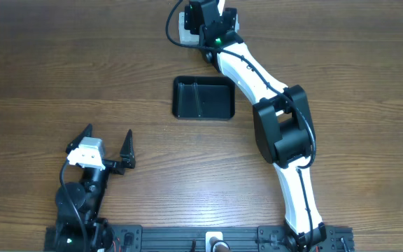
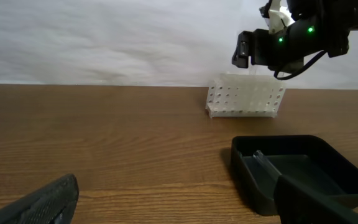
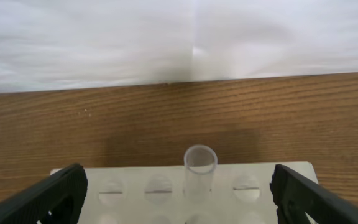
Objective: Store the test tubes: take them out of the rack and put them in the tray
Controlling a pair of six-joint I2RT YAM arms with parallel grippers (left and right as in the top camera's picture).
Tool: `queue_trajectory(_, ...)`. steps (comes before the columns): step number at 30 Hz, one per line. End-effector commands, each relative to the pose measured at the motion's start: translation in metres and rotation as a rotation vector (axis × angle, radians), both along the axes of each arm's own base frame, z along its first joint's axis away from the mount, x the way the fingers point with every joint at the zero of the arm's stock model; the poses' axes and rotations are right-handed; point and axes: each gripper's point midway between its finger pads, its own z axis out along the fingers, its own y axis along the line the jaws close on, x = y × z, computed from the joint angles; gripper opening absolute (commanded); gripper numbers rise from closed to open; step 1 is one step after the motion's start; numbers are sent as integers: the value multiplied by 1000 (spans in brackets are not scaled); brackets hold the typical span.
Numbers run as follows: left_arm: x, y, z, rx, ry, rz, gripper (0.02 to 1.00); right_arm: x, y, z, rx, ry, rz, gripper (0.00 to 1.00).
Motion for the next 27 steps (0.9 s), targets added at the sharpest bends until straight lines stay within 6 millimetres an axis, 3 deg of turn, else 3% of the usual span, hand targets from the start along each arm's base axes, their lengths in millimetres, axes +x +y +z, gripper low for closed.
queue_trajectory(1, 0, 0, -2, 7, 1, -1, 998, 8, 0, -6, 6, -15, -17, 908)
queue_trajectory(15, 0, 0, -2, 7, 1, -1, 1000, 11, -7, -11, -27, -22, -34, 735)
queue_trajectory(22, 0, 0, -2, 7, 1, -1, 1000, 12, -9, -11, -49, -22, -28, 562)
queue_trajectory(27, 0, 0, -2, 7, 1, -1, 1000, 12, -13, -11, -67, -26, -44, 509)
